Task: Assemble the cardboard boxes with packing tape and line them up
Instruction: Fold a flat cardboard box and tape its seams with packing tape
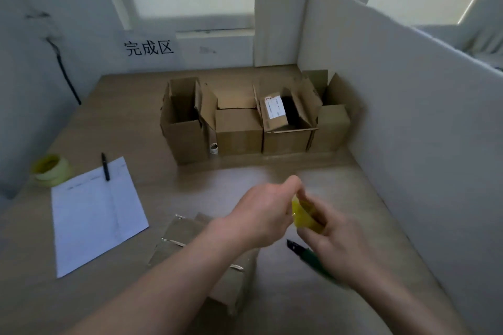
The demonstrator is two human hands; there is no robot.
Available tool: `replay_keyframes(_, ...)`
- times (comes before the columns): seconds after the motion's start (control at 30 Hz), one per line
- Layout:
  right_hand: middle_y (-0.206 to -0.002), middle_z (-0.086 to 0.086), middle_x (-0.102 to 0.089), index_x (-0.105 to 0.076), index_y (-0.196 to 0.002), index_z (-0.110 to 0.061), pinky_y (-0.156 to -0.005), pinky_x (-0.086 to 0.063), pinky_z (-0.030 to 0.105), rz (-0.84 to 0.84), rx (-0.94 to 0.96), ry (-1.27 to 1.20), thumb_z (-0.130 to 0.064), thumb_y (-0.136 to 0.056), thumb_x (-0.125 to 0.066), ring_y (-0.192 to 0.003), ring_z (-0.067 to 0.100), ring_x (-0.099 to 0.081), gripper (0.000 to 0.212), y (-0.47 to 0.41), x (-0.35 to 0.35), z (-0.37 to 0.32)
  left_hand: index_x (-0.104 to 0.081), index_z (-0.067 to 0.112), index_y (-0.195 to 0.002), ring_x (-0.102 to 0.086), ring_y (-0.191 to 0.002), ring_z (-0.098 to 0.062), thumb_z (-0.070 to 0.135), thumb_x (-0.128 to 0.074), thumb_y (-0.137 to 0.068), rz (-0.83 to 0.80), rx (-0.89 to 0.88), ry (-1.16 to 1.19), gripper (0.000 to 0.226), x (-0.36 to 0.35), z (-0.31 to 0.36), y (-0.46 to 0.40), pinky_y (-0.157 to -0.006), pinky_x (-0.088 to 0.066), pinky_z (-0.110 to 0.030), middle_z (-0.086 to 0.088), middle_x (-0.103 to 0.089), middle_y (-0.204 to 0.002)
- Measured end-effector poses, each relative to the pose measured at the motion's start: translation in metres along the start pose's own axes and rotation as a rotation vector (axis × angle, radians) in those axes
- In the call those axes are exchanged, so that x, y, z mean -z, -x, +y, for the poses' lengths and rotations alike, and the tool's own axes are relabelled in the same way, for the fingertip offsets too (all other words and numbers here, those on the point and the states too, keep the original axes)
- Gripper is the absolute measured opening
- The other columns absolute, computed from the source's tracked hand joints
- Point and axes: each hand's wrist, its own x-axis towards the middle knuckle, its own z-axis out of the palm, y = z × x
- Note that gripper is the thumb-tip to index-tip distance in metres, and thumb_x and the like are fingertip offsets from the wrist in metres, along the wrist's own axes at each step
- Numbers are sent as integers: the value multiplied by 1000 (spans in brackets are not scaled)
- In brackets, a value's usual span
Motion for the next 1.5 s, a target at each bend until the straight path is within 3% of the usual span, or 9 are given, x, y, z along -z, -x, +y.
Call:
replay_keyframes(0.23,-67,5,-63,-61,-77,-21,-58,-52,45,-41,-143,-356,-7,-79,-67,-61,20,-61,15,38,3,53,-52,25,-109,-63,-82,-18,17,-65,-88,6,11,87,25,-51,51,2,-74,-52,-35,5,-70,-84)
replay_keyframes(0.37,-65,14,-58,-60,-70,-17,-50,-51,36,107,-125,-484,-8,-89,-68,-54,28,-61,23,57,2,59,-57,21,-107,-62,-79,-15,13,-73,-81,98,112,172,31,-65,64,11,-74,-52,-33,5,-65,-97)
replay_keyframes(0.53,-60,8,-54,-56,-74,-22,-42,-44,31,-40,-34,-481,-14,-93,-66,-44,23,-56,23,75,-8,64,-60,27,-99,-60,-72,-4,11,-81,-73,85,308,339,36,-67,53,34,-63,-50,-18,11,-63,-91)
replay_keyframes(0.77,-55,-2,-46,-50,-68,-15,-47,-38,35,-101,-35,-383,-24,-84,-67,-50,12,-44,25,78,-24,71,-60,30,-97,-63,-77,-7,14,-79,-80,85,427,412,30,-75,29,65,-69,-57,-27,12,-61,-92)
replay_keyframes(0.93,-47,-8,-35,-36,-55,-16,-46,-25,20,118,18,-90,-18,-78,-73,-46,7,-34,44,72,-29,81,-63,21,-92,-57,-92,-17,31,-67,-76,601,403,106,19,-84,-1,106,-82,-47,-35,4,-61,-99)
replay_keyframes(1.0,-51,-7,-38,-36,-56,-21,-49,-23,18,132,235,139,-18,-76,-70,-49,11,-38,40,67,-34,86,-65,21,-106,-51,-116,-26,49,-59,-74,685,515,-12,43,-90,-17,131,-94,-45,-41,-2,-57,-123)
replay_keyframes(1.17,-59,-9,-45,-40,-63,-25,-47,-28,18,-119,368,418,-7,-60,-87,-49,9,-39,50,84,-78,105,-38,44,-142,1,-149,-32,82,-53,-66,146,611,-253,86,-114,-47,168,-113,-19,-61,1,-10,-163)
replay_keyframes(1.33,-85,0,-62,-55,-94,-24,-65,-48,35,-166,36,463,-22,-74,-78,-80,25,-63,31,107,-109,124,-63,33,-108,-46,-124,-40,76,-54,-64,374,426,-296,63,-115,-68,162,-93,-41,-58,-7,-55,-130)
replay_keyframes(1.5,-121,10,-56,-57,-128,-13,-94,-42,44,129,127,349,-46,-76,-66,-112,28,-52,61,90,-103,73,-67,29,-99,-52,-108,-36,72,-63,-69,524,236,-267,52,-119,-95,161,-88,-42,-55,-6,-60,-111)
